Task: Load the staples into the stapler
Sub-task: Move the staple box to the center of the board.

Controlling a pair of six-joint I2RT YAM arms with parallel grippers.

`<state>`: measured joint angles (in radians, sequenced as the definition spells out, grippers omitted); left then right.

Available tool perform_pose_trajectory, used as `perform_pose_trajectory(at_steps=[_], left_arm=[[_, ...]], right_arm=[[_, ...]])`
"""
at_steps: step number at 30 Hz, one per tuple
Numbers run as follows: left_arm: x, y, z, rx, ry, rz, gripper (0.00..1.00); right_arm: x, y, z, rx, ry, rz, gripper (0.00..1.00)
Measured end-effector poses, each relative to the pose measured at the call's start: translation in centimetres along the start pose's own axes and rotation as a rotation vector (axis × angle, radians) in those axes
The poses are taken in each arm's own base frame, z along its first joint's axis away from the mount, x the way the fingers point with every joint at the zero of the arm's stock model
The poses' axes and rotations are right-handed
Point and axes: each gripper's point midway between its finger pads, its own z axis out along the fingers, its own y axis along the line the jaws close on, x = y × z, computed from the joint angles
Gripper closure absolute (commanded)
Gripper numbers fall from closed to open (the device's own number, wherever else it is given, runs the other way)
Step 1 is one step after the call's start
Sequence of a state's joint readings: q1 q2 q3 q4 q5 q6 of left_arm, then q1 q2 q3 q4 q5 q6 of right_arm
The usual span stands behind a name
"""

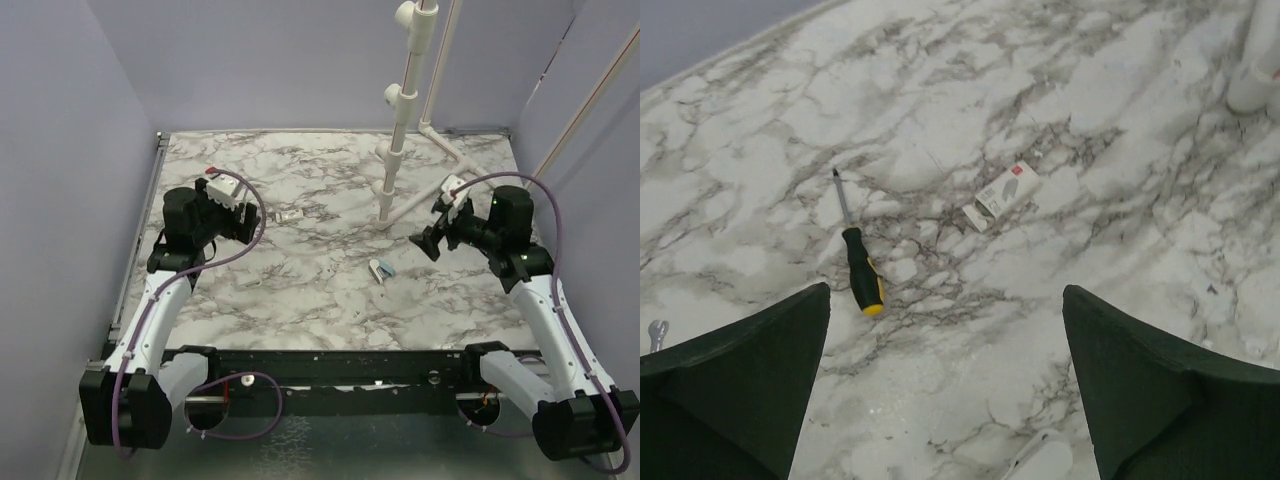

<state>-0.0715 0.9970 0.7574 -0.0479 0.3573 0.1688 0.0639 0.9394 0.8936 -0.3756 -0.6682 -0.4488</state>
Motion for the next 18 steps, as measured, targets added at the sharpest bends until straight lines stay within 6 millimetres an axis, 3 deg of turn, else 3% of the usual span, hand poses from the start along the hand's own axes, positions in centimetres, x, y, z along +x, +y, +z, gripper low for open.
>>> perform_pose_trajectory(at_steps=[6, 9, 12, 18], left_arm=[[4.7, -1.6, -0.6, 0.133, 0.172, 0.134, 0.01], [6.3, -1.8, -0.4, 0.162, 0.236, 0.155, 0.01], [7.7, -2.2, 0.9, 0.208, 0.292, 0.162, 0.01], [10.5, -3.4, 5.5, 0.328, 0.399, 0.168, 0.01]], right_arm=[[6.6, 5.4, 2.0, -0.155, 0.152, -0.071, 0.00], [8.6, 7.0, 2.7, -0.208, 0.214, -0.071, 0.00], [8.8, 8.1, 3.5, -0.248, 0.242, -0.084, 0.00], [5.6, 8.2, 4.6, -0.284, 0.189, -0.085, 0.00]])
